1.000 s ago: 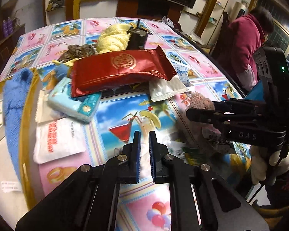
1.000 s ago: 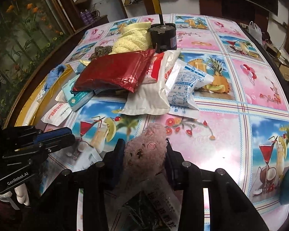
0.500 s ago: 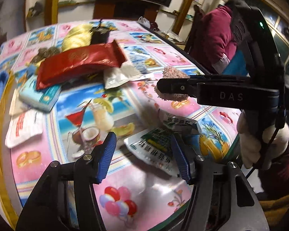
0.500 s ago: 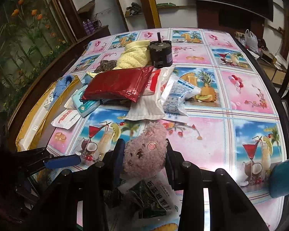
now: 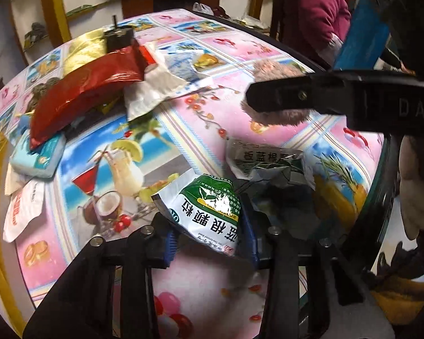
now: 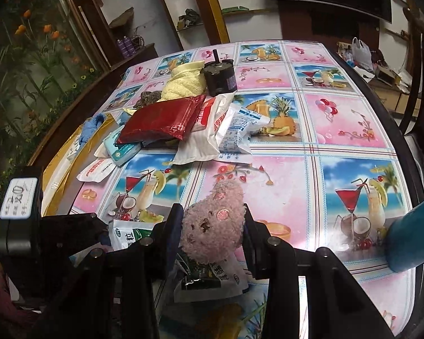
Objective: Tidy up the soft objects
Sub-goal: 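Carry the sachet with the left gripper while the right gripper carries the teddy bear to the box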
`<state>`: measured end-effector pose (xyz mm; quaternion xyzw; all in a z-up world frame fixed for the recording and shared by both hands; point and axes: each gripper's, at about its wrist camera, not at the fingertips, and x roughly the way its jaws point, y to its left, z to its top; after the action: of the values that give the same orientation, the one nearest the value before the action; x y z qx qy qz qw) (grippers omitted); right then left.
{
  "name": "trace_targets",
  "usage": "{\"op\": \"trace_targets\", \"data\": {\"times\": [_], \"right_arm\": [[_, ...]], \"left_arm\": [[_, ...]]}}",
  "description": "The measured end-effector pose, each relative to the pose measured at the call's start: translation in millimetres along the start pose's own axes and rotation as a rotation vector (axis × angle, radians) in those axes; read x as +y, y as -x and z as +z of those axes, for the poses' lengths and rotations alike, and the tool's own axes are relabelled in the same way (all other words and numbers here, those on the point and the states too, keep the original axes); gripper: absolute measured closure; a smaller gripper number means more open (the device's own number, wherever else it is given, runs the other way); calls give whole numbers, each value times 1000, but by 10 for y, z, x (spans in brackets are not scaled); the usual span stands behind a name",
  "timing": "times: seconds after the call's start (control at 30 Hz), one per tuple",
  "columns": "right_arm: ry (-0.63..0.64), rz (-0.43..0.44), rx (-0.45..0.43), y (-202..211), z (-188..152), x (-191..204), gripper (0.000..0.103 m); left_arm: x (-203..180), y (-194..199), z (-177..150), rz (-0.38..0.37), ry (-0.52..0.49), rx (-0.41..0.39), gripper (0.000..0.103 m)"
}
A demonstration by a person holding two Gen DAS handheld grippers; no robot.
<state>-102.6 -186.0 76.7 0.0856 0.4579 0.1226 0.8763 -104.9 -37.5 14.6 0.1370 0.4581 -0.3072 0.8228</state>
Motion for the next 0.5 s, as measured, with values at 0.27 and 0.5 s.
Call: {"op": "trace_targets", "data": {"times": [0.27, 0.5], "right_arm": [[38, 23, -1, -11, 4, 173, 64], [120, 95, 19, -142, 142, 670, 64]], "left_arm": [[350, 468, -134, -30, 161, -100, 68], [1056, 1092, -404, 89, 304, -157, 68]]}}
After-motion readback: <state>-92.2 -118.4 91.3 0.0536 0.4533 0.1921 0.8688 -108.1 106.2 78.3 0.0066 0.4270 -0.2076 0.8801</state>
